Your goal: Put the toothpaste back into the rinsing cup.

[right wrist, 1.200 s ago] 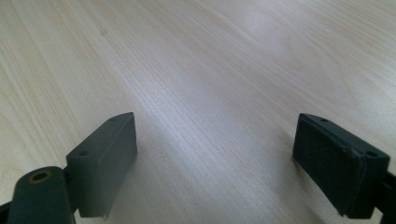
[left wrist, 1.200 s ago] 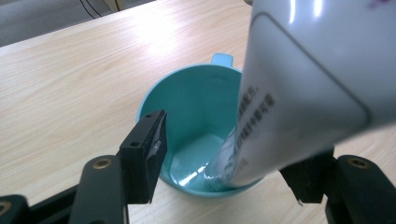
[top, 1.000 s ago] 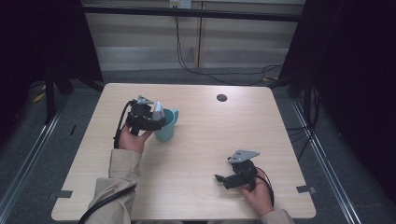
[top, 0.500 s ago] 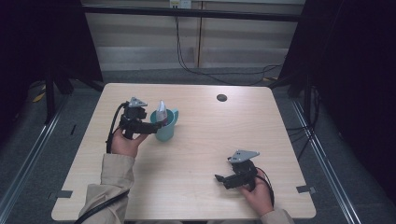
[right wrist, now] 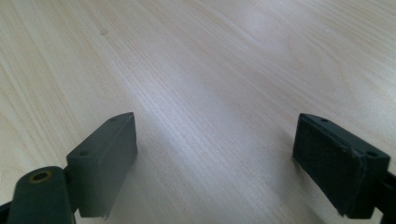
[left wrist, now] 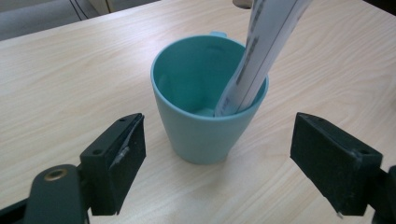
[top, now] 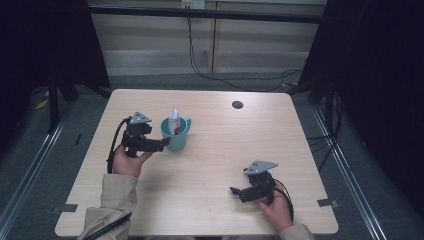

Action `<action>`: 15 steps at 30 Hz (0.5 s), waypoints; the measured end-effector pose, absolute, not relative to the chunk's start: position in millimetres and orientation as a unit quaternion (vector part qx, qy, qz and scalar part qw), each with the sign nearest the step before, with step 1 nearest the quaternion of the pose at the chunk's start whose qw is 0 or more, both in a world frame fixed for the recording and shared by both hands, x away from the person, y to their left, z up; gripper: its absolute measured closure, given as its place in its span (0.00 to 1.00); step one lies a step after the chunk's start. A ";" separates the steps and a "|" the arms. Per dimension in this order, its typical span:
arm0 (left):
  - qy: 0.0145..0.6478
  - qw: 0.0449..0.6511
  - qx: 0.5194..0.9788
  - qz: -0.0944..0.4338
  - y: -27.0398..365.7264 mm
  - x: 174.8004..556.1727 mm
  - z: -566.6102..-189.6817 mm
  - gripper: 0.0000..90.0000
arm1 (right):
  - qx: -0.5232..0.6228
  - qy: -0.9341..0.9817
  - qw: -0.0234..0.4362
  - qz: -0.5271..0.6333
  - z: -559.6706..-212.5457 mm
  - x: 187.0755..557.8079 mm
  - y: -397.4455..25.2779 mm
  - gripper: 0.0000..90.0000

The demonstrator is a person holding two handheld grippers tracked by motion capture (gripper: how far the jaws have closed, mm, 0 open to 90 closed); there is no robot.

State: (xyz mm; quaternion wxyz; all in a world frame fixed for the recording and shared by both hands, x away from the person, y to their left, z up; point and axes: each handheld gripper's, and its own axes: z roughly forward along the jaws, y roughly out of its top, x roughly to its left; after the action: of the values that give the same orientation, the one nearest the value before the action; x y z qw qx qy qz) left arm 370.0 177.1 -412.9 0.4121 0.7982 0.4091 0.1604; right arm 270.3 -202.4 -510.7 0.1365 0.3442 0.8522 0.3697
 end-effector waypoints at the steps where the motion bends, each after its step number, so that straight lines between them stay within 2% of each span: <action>1: 0.402 0.409 0.803 0.161 178.9 369.3 -413.9 0.20 | 0.344 0.852 0.136 0.370 -510.7 270.4 -202.4 0.15; 15: 0.400 0.411 0.804 0.157 190.3 356.7 -427.6 0.19 | 0.344 0.852 0.136 0.370 -510.7 270.4 -202.5 0.15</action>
State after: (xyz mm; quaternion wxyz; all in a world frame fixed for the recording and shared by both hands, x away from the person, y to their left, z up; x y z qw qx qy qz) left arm 356.7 190.3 -427.6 0.4111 0.8038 0.4002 0.1572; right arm 270.4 -202.5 -510.7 0.1364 0.3441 0.8522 0.3698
